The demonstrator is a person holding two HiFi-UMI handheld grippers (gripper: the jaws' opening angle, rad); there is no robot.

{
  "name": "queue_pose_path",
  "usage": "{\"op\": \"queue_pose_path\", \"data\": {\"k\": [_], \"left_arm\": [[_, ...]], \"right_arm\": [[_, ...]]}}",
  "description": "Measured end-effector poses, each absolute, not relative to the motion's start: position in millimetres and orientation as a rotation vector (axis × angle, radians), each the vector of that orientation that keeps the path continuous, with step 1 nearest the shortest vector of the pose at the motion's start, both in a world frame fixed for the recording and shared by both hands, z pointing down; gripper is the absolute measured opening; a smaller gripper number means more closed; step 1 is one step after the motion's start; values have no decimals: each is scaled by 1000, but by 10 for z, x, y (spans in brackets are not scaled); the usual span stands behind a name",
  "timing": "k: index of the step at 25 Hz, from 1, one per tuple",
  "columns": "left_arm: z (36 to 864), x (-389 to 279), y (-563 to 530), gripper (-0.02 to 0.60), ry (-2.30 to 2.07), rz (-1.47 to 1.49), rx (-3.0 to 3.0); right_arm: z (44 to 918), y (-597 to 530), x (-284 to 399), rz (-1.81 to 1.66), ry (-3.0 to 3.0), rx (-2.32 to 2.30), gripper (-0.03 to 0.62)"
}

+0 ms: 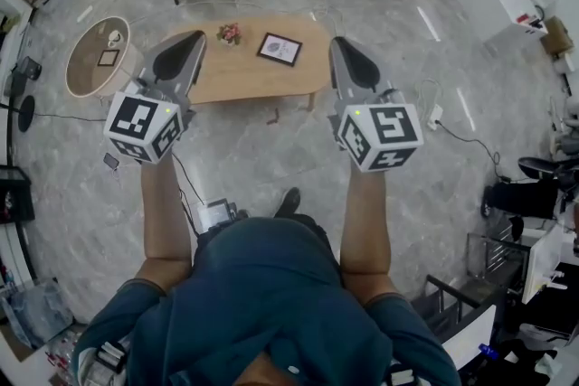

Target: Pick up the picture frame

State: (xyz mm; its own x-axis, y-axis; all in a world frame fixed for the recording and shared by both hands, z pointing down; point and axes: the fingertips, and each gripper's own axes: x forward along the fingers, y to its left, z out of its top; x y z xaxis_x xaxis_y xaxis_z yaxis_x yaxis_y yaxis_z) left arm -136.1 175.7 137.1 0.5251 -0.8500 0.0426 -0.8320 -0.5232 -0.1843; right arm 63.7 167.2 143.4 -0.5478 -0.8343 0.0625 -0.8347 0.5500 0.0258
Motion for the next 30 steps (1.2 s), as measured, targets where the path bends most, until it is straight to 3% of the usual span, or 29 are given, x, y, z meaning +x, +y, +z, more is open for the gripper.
{"op": "queue_pose_path", "data": {"k": [14,30], "left_arm": [[1429,-960,1308,-1,1586,-265,-2541],[1530,-707,558,-2,1439,-244,-2631]], "right_arm": [[1510,969,1010,32,-2795,1329,12],[1641,476,1221,50,-2704,1456,12]]}}
